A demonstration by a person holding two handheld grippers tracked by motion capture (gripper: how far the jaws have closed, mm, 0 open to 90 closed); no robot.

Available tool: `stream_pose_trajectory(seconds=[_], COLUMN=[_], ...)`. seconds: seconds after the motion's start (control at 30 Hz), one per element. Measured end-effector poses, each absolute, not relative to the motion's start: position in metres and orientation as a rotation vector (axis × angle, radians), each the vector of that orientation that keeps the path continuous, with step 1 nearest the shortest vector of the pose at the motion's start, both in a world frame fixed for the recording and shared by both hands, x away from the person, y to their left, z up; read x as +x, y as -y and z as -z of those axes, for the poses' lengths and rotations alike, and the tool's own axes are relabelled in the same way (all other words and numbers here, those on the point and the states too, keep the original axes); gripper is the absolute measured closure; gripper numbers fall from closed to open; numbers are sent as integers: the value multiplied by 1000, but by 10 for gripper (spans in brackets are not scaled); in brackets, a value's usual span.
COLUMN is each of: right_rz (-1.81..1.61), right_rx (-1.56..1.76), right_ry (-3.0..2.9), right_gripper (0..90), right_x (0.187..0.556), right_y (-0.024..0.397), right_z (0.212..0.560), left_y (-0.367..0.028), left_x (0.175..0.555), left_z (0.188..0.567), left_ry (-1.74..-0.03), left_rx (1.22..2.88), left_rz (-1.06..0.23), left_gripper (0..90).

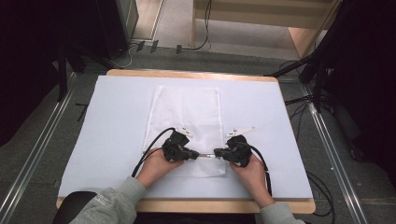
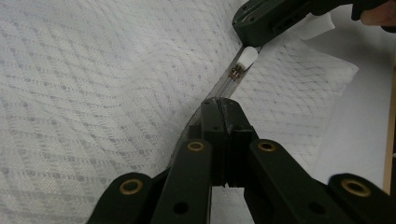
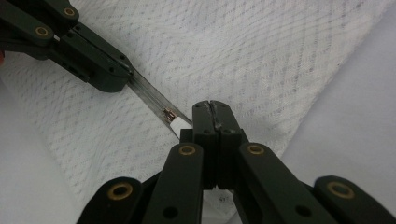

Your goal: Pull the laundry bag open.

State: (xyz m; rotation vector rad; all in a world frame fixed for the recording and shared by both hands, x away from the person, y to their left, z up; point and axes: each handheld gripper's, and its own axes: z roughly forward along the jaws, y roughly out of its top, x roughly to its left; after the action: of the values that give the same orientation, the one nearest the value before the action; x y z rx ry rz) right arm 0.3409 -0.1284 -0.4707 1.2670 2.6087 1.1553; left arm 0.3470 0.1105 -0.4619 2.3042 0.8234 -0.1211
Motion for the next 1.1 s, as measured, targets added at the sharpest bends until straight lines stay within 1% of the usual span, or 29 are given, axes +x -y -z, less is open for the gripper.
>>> stream_pose_trajectory(seconds=[0.47, 0.67, 0.93, 1.1], right_rz=[-1199, -1182, -1208, -1244], right_rx=[1276, 1235, 1182, 1169], right_ry=[-2674, -2685, -2681, -2646], right_gripper=[900, 900, 900, 900], right_x=[341, 335, 333, 335], right_y=[129, 120, 115, 122], right_z=[472, 471, 468, 463], left_y=[-110, -110, -110, -110], left_x=[346, 345, 346, 346], left_z=[462, 463, 462, 462], left_ry=[-798, -797, -800, -799], left_rx=[2313, 2306, 2296, 2296], left_rz=[99, 101, 123, 127], left_gripper=[900, 898, 863, 846])
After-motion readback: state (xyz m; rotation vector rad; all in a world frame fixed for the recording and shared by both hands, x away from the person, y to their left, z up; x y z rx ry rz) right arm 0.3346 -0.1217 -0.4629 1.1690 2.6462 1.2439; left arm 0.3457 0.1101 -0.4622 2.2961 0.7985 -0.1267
